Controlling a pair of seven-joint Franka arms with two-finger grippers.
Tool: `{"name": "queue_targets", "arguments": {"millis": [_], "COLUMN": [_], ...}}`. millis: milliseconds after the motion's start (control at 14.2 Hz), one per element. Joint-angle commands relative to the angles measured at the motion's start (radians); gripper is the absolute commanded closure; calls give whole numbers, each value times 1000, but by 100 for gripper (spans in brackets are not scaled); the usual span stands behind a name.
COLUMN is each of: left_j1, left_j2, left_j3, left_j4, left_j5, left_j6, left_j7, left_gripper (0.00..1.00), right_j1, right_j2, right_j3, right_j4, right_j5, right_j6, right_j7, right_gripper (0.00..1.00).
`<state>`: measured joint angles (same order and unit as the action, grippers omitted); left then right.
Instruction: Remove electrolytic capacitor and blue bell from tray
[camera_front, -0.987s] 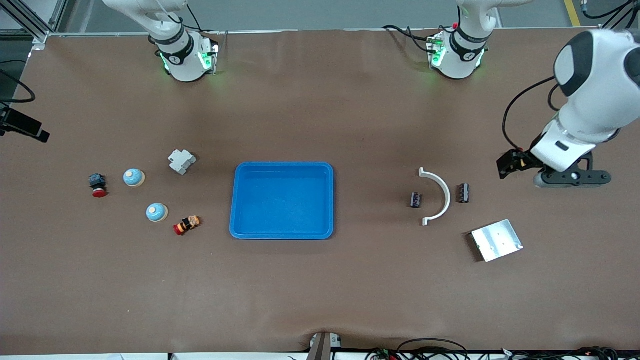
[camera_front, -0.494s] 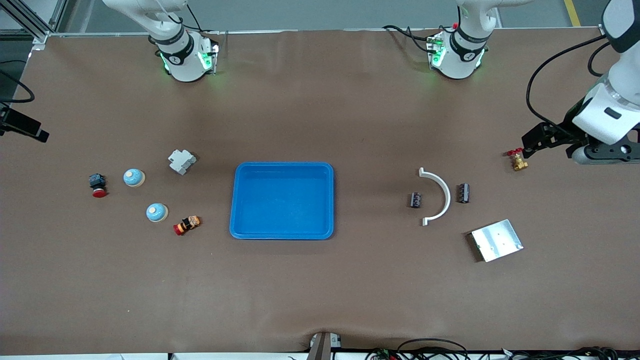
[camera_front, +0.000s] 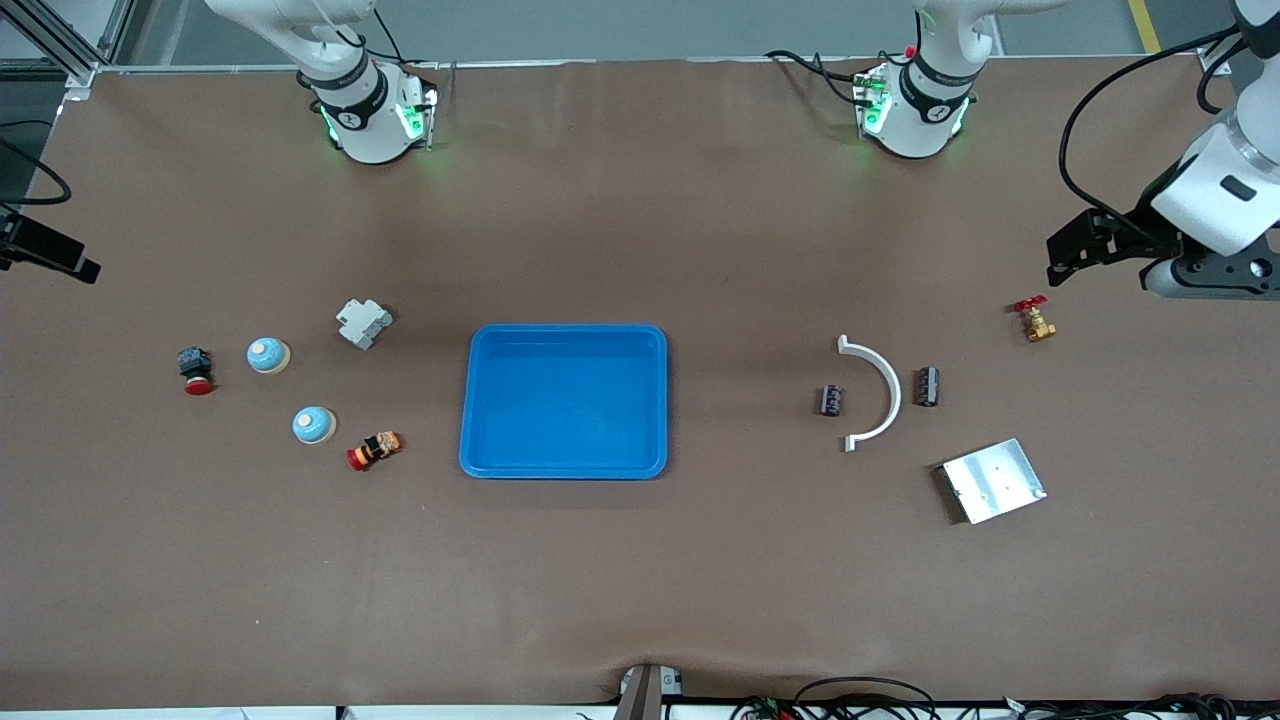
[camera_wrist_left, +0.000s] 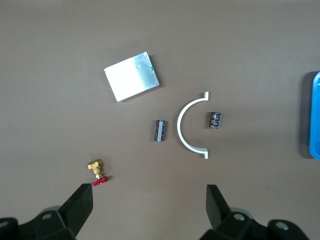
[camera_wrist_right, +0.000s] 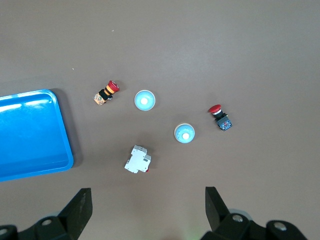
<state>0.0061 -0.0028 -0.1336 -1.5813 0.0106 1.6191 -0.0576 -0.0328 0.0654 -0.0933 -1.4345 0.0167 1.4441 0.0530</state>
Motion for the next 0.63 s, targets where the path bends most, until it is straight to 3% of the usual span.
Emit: {"name": "queue_targets", "arguments": {"millis": [0, 564], "left_j1": [-31, -40], "left_j2": [18, 17], "left_j3": [32, 31], "left_j4": [58, 89], "left_j5": [-18, -9], "left_j6": [-42, -108], "left_j7": [28, 28], "left_gripper": [0, 0], "right_j1": [-10, -10], "right_j2": [2, 2], "right_j3": [14, 15], "right_j4": [16, 17], "right_j5": [9, 9], "right_j6": [-8, -7], "right_j7": [8, 8], "right_gripper": [0, 0]}}
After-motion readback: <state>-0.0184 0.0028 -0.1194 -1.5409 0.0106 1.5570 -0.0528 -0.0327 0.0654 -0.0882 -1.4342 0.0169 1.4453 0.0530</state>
